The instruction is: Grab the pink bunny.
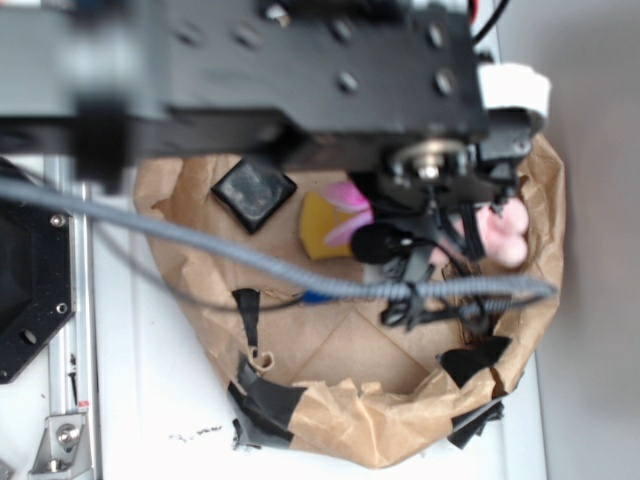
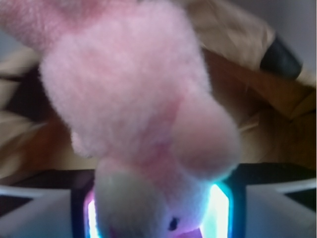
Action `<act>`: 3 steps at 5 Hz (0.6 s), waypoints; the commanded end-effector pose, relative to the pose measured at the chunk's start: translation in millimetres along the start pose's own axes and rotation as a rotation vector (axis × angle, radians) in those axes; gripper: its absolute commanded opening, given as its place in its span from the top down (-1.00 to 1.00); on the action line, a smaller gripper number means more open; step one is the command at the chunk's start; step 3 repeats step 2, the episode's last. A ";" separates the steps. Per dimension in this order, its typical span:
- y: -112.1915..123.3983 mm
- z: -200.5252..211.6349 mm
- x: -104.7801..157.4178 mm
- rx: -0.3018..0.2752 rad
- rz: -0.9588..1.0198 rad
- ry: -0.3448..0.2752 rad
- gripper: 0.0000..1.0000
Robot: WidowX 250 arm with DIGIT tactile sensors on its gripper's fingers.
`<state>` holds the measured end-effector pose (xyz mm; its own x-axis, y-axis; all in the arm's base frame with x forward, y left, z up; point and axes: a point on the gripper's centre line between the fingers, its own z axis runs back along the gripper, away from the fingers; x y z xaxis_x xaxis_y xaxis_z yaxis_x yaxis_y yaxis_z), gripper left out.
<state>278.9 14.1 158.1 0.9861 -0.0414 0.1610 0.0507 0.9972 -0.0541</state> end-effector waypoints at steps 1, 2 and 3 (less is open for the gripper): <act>7.7 67.3 -3.0 0.141 0.037 0.032 1.00; 7.1 66.9 -13.2 0.146 0.054 0.065 1.00; 7.1 66.9 -13.2 0.146 0.054 0.065 1.00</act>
